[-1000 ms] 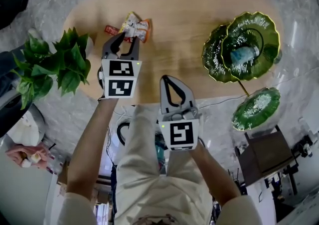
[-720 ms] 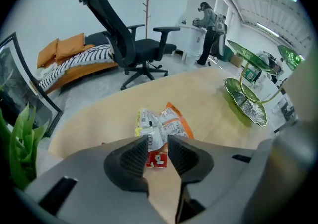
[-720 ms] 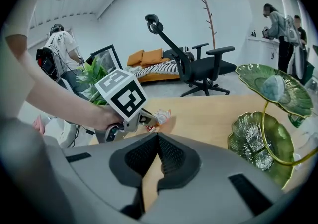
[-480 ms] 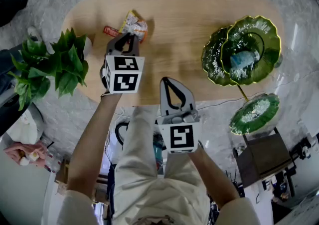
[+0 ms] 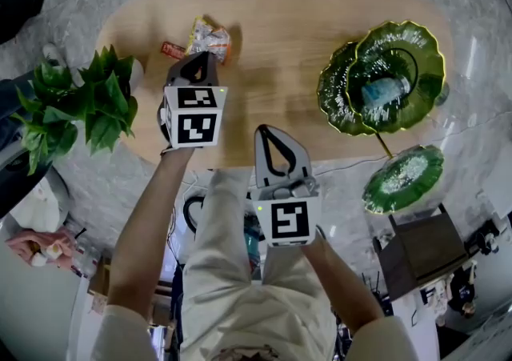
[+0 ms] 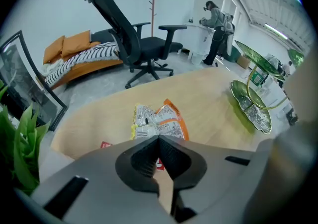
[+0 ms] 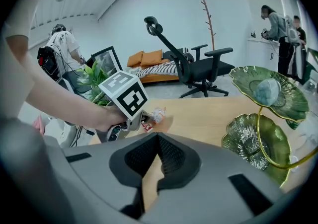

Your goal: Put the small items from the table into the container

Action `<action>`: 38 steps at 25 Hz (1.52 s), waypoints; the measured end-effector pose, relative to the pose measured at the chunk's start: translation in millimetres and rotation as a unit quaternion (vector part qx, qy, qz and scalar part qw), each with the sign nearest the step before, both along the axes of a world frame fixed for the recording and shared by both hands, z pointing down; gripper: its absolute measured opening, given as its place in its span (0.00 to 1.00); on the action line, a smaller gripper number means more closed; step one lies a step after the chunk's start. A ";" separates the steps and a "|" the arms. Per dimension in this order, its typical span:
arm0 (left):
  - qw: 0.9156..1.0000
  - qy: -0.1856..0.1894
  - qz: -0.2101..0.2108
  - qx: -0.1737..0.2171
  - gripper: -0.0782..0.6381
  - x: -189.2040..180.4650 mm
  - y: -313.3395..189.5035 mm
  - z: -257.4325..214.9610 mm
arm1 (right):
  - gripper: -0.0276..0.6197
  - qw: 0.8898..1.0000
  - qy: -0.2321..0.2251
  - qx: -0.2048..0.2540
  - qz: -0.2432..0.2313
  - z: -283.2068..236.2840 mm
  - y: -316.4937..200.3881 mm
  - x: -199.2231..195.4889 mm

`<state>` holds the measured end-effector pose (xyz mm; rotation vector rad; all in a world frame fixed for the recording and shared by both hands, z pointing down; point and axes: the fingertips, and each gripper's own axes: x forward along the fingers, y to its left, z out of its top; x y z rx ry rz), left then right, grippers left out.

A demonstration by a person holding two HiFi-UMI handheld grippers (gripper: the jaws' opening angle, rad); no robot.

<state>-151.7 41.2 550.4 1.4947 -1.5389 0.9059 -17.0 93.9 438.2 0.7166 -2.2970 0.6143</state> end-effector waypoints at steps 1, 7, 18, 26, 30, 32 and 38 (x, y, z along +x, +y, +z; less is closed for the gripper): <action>1.000 0.000 0.001 0.001 0.12 0.7 0.5 -1.9 | 0.05 1.000 0.000 0.001 0.000 -1.6 -1.0 0.8; 1.000 -0.002 0.002 0.004 0.12 4.1 4.0 -13.0 | 0.05 1.000 -0.007 0.010 0.004 -11.9 -4.6 5.6; 1.000 -0.002 -0.006 0.021 0.12 21.1 -0.7 -35.3 | 0.05 1.000 -0.008 0.015 -0.003 -19.0 -0.6 23.0; 1.000 -0.004 -0.012 0.029 0.12 30.4 2.8 -56.3 | 0.05 1.000 -0.009 0.023 -0.008 -32.2 -0.7 33.0; 0.999 -0.003 -0.011 0.034 0.12 34.2 7.4 -72.4 | 0.05 1.000 -0.013 0.028 -0.005 -42.5 -0.7 35.5; 0.999 -0.005 -0.012 0.037 0.12 33.4 8.3 -78.9 | 0.05 0.999 -0.015 0.031 -0.004 -46.6 -1.9 35.3; 0.999 -0.005 -0.016 0.045 0.12 35.1 17.6 -98.7 | 0.05 0.999 -0.018 0.039 -0.004 -59.6 2.6 36.2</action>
